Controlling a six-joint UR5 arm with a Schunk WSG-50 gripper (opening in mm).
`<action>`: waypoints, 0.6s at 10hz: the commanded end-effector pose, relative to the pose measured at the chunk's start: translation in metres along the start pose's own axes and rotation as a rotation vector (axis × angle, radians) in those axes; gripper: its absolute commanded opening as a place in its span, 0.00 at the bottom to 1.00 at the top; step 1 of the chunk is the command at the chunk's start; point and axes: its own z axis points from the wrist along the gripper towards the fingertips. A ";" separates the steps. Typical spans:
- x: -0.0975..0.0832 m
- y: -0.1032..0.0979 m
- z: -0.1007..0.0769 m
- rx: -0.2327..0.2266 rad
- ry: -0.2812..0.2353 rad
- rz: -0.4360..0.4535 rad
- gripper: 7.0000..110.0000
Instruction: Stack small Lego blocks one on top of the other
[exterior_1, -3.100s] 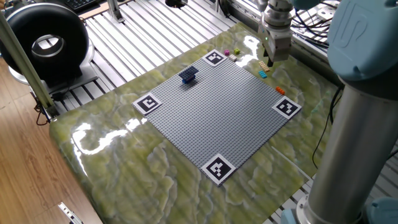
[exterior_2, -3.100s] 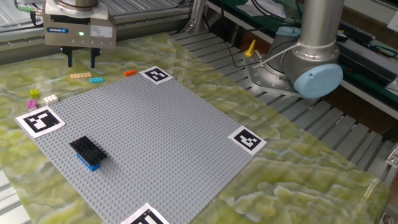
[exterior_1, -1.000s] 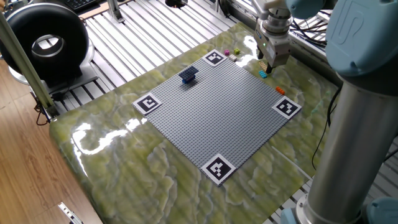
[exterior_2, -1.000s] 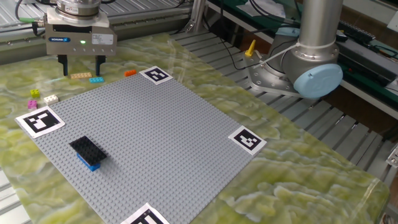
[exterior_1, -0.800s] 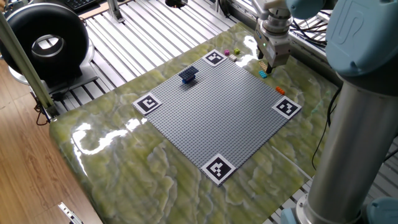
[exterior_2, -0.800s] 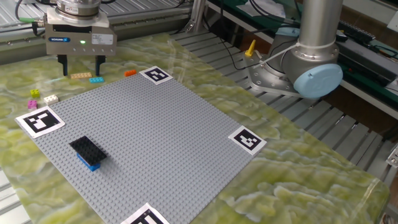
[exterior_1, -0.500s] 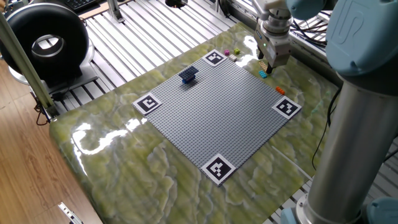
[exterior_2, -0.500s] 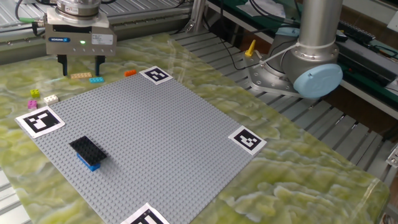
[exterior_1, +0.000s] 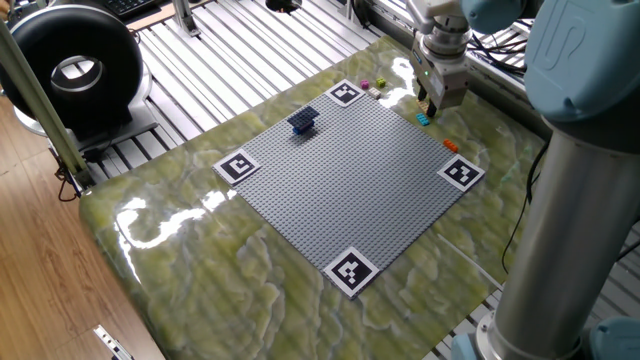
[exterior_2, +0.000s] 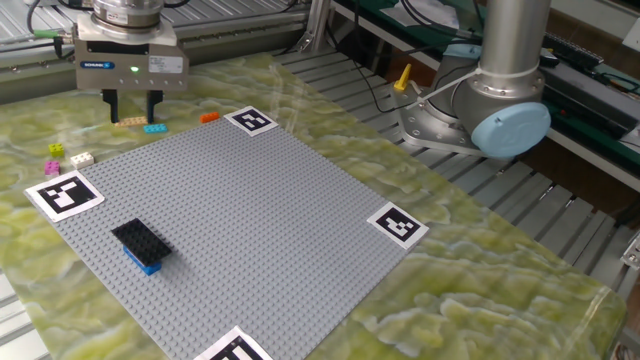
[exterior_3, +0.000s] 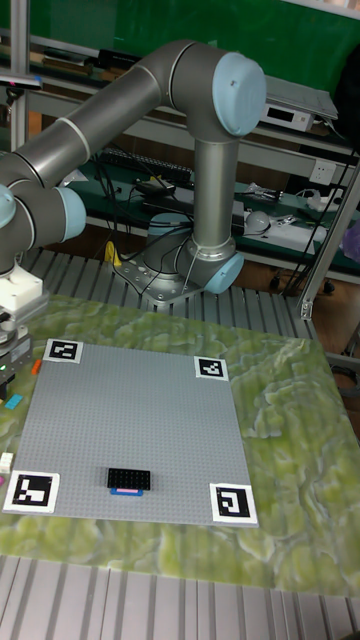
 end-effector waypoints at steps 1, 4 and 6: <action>-0.002 -0.001 -0.001 0.003 -0.012 0.009 0.36; -0.002 -0.004 -0.001 0.015 -0.008 -0.002 0.57; -0.001 -0.004 -0.001 0.014 -0.006 -0.005 0.57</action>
